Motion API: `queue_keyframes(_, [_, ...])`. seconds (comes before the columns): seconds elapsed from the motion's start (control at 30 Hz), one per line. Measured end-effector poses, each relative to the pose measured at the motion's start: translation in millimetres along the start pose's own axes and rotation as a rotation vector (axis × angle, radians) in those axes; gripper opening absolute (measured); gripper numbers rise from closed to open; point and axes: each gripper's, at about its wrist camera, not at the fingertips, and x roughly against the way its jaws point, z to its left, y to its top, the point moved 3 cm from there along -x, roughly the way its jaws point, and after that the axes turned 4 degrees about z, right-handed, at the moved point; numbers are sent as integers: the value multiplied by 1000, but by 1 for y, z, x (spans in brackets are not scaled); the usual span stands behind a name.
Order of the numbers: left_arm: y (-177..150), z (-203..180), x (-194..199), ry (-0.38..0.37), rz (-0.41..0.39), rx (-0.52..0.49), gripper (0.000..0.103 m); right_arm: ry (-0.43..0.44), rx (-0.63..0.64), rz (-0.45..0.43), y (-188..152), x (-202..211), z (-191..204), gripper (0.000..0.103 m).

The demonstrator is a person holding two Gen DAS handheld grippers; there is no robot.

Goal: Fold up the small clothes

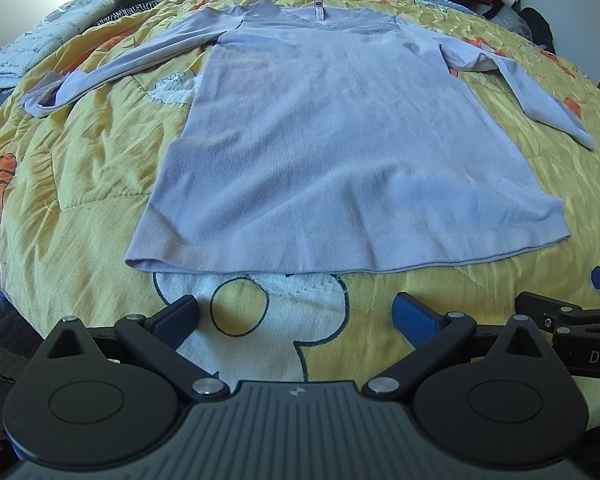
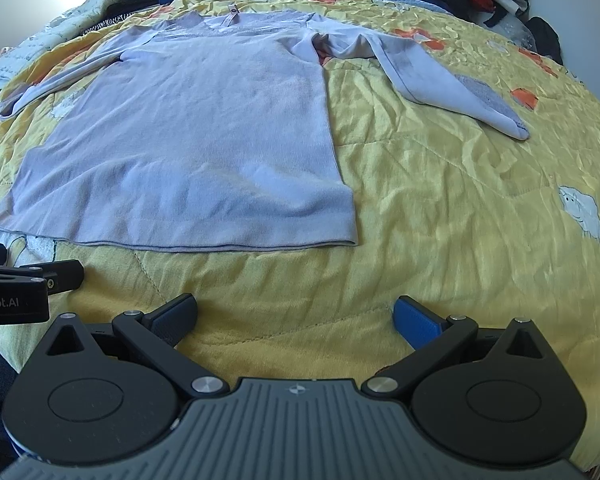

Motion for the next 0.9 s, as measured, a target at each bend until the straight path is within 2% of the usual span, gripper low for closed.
queue_keyframes(0.9, [2, -1, -2, 3, 23, 5, 103, 12, 21, -24, 2, -2, 1, 103])
